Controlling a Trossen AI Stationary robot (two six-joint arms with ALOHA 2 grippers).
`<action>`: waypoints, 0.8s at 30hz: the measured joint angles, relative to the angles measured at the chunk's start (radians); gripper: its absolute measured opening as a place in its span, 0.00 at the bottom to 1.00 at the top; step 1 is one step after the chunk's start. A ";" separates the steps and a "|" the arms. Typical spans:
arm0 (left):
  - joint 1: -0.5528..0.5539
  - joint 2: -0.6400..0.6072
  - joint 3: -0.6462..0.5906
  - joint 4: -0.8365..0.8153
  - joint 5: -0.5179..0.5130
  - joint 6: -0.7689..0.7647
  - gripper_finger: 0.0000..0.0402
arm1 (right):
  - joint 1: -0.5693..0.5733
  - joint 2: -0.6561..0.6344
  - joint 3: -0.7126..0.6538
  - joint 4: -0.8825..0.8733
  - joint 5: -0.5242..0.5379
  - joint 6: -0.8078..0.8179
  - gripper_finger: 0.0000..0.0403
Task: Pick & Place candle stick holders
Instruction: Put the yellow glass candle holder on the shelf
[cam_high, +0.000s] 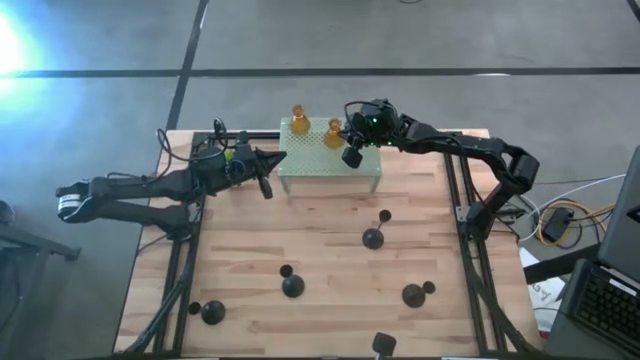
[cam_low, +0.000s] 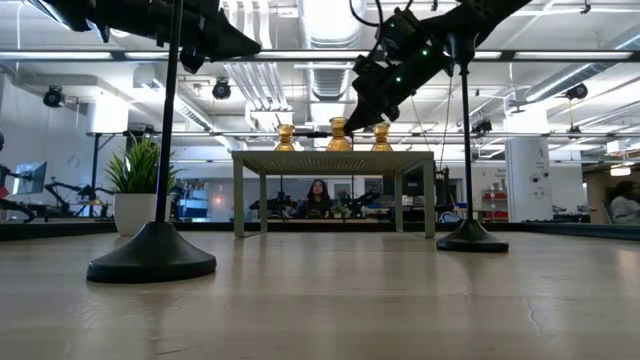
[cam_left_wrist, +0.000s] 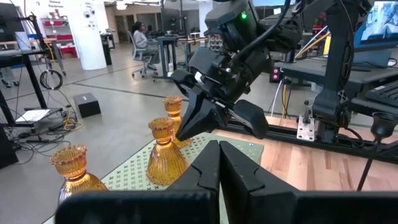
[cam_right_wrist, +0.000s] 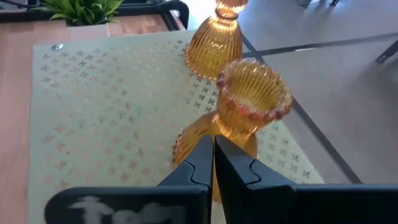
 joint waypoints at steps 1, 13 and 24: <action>0.000 0.000 0.000 0.000 0.000 0.000 0.02 | -0.001 0.002 0.002 -0.003 0.001 -0.002 0.02; 0.000 0.000 0.000 0.005 0.000 -0.001 0.02 | -0.011 0.003 0.007 0.011 0.009 -0.021 0.02; 0.000 0.000 0.000 0.010 0.000 -0.001 0.02 | -0.017 0.002 0.007 0.055 0.013 -0.030 0.02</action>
